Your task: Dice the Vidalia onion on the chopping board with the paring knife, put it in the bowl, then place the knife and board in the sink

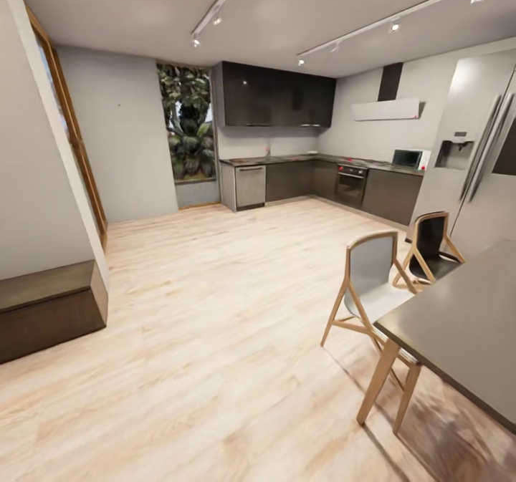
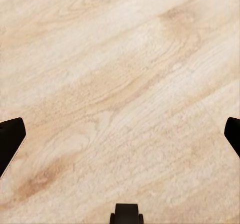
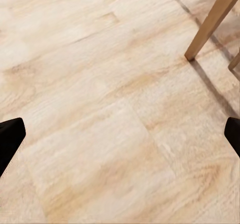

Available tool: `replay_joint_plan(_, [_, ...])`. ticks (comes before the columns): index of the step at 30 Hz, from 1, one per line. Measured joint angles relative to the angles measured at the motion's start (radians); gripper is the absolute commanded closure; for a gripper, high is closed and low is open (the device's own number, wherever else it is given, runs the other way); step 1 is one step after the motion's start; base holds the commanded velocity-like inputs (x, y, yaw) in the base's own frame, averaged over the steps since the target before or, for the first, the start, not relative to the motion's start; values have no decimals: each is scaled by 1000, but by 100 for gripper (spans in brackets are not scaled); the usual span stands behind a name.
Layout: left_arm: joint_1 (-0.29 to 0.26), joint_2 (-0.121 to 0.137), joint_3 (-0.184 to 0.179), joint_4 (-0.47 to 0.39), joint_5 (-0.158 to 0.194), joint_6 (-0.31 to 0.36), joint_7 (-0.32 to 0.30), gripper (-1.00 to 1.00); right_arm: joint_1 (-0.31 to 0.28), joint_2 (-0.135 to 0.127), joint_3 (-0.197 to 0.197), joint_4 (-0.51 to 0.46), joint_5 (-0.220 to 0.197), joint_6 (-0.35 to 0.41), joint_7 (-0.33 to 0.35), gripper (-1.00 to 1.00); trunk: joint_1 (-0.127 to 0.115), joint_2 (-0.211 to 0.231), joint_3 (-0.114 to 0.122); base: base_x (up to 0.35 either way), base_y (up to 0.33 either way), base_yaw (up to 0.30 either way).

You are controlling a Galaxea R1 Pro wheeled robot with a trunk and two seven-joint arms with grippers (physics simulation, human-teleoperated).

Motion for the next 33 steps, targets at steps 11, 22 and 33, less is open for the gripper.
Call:
replay_joint_plan(11, [0, 0, 0, 0, 0, 0, 0, -100, 0, 0, 0, 0, 0, 0, 0, -100, 0, 0, -14, 322, 87, 0])
replay_joint_plan(22, [0, 1, 0, 0, 0, 0, 0, -100, 0, 0, 0, -1, 0, 0, 0, -100, 0, 0, -29, 321, 20, 0])
replay_joint_plan(33, [0, 3, 0, 0, 0, 0, 0, -100, 0, 0, 0, 0, 0, 0, 0, -100, 0, 0, -46, 298, 140, 0])
